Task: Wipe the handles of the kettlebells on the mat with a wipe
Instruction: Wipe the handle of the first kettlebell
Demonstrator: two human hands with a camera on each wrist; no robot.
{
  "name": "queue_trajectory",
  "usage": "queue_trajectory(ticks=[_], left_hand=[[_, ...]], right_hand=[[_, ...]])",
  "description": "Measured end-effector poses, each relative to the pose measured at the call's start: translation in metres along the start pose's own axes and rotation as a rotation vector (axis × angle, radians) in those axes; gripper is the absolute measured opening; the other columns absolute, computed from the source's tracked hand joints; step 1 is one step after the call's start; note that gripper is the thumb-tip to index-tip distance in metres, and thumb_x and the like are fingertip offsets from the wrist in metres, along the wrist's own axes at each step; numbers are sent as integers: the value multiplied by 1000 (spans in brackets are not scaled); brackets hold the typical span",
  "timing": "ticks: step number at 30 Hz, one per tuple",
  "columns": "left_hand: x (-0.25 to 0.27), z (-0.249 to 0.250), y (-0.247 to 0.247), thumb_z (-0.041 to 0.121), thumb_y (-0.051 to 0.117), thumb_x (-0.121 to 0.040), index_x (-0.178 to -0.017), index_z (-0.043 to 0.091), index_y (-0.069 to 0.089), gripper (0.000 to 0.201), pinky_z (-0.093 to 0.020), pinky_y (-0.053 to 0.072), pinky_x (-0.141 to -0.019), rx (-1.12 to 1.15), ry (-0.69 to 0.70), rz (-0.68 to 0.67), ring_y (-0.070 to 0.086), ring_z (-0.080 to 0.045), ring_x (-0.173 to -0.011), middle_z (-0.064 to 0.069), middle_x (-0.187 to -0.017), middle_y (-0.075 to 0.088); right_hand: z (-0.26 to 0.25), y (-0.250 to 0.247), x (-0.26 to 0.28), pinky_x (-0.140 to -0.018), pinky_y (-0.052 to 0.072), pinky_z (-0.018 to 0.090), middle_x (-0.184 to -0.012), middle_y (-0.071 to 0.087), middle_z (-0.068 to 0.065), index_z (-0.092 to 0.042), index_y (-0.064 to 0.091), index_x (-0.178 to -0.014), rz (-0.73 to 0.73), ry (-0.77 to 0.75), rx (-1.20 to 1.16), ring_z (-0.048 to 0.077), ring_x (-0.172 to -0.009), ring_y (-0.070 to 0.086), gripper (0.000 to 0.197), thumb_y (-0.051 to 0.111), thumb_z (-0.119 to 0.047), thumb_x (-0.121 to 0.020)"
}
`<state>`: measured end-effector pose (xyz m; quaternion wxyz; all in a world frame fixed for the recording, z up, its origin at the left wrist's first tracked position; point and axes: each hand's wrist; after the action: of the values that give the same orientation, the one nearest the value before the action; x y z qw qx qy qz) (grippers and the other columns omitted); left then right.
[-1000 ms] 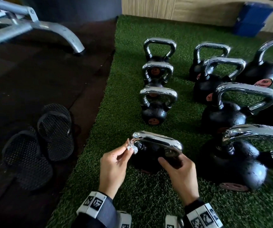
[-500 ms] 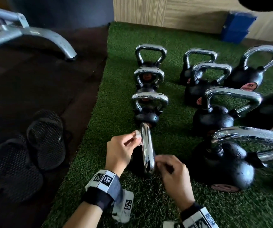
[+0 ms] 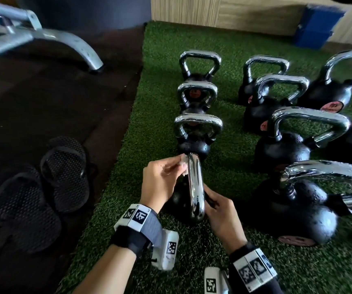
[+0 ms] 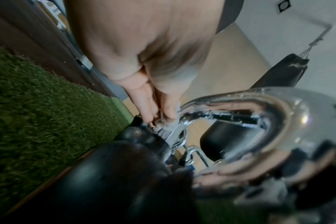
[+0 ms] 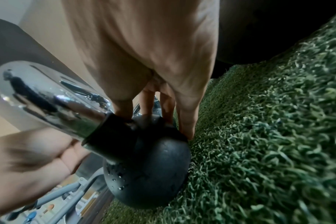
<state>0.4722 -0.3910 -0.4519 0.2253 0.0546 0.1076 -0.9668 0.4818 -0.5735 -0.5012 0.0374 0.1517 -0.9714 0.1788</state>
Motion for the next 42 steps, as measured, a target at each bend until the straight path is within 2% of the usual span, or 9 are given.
queue_trajectory(ticks=[4, 6, 13, 16, 20, 23, 31, 37, 42], left_hand=[[7, -6, -7, 23, 83, -84, -123, 11, 74, 42, -36, 57, -99, 152, 4, -58, 72, -13, -113, 1, -118, 76], [15, -7, -10, 31, 85, -76, -116, 16, 78, 43, -42, 58, -98, 311, -50, -77, 73, -20, -113, -4, -117, 77], [13, 12, -16, 11, 83, -70, -100, 7, 80, 31, -29, 64, -75, 571, -322, -150, 77, -23, -89, -17, -97, 79], [24, 16, -28, 15, 87, -69, -98, 4, 80, 32, -29, 64, -75, 425, -331, -347, 78, -23, -85, -17, -96, 79], [38, 20, -28, 14, 89, -64, -90, 10, 82, 27, -29, 64, -74, 404, -272, -255, 78, -23, -84, -16, -93, 80], [49, 20, -32, 4, 85, -70, -88, 10, 82, 19, -26, 63, -72, 448, -322, -373, 78, -21, -79, -13, -86, 79], [67, 8, -34, 24, 94, -68, -92, 18, 82, 27, -26, 62, -76, 85, -23, -463, 78, -14, -86, 6, -94, 81], [82, -2, -27, 34, 87, -75, -95, 23, 83, 23, -23, 62, -72, -157, 208, -287, 75, 3, -85, 21, -98, 78], [87, -5, -26, 33, 85, -76, -97, 23, 82, 24, -25, 62, -71, -169, 173, -257, 76, 0, -84, 17, -97, 79]], right_hand=[[1, 0, 3, -113, 45, 36, -138, 62, -10, -22, 60, -139, 8, -16, -18, 0, -129, 55, 48, 70, -31, -93], [2, 0, 4, -113, 45, 37, -138, 62, -8, -22, 60, -140, 6, -18, -23, 1, -129, 56, 49, 71, -28, -93], [4, 1, 0, -112, 46, 42, -136, 65, -4, -21, 60, -140, -11, 5, -60, 8, -129, 58, 49, 71, -29, -92], [12, 2, 0, -109, 47, 50, -130, 69, 1, -17, 61, -138, 1, 44, -155, 17, -124, 63, 49, 75, -16, -91], [17, 2, -3, -110, 47, 47, -131, 69, -5, -23, 62, -137, -12, 47, -148, 11, -125, 62, 50, 77, -24, -89], [11, 1, -3, -102, 53, 47, -120, 74, -11, -29, 63, -136, -42, 41, -94, 8, -114, 69, 47, 75, -31, -90], [0, -4, 0, -107, 49, 46, -128, 70, 4, -21, 62, -137, -81, 92, -144, 18, -120, 66, 45, 70, -16, -94], [-3, -7, 0, -105, 51, 47, -128, 70, 6, -20, 63, -136, -102, 118, -188, 21, -119, 67, 44, 71, -14, -93], [-11, -7, -1, -102, 54, 39, -118, 75, -5, -23, 66, -132, -88, 103, -154, 8, -110, 70, 44, 75, -17, -90]])
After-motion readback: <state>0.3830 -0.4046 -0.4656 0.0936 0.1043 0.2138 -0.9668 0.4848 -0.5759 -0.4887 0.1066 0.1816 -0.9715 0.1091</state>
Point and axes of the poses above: each hand's wrist, its own x-axis away from the middle knuckle, its own y-axis out of the palm, z = x × y
